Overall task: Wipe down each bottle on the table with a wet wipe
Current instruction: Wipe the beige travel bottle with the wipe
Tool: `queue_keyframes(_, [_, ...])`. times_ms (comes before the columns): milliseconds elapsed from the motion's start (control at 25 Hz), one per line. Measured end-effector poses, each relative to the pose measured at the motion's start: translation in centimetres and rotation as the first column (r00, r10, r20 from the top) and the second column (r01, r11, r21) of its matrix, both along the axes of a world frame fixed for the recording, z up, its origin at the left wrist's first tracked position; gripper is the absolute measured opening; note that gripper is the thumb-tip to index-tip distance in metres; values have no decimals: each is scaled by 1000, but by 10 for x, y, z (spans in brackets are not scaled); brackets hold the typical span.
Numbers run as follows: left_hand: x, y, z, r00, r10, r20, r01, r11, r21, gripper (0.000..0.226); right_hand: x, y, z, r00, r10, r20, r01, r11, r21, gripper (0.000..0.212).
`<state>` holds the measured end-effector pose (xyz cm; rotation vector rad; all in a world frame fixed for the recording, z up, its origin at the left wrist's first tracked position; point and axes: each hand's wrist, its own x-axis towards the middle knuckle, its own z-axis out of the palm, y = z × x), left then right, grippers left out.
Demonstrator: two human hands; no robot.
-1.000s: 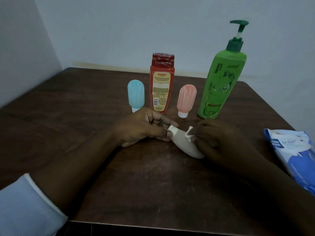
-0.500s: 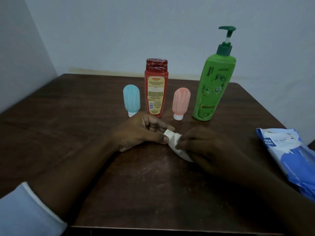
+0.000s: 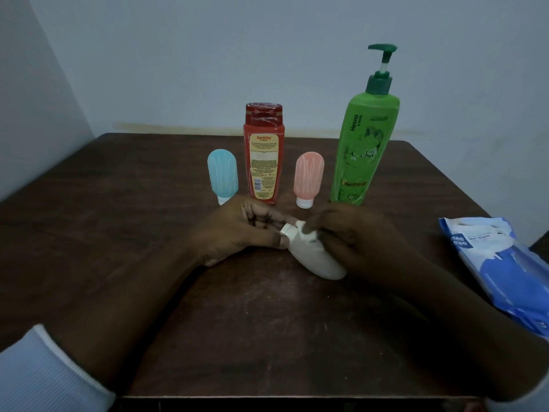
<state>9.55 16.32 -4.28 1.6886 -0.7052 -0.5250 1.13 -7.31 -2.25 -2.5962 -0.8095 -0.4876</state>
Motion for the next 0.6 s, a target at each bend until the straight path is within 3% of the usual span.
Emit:
queue_keyframes(240, [-2, -3, 0, 1000, 7, 8, -7, 1000, -24, 44, -5, -4, -1, 998, -24, 50, 19, 995, 102, 24])
queue_keyframes(480, [-3, -5, -1, 1000, 23, -18, -24, 1000, -19, 43, -7, -28, 7, 993, -10, -116, 12, 1000, 15, 8])
queue_keyframes(600, [-3, -6, -1, 999, 28, -35, -29, 999, -28, 40, -9, -28, 5, 998, -67, 6, 67, 995, 70, 13])
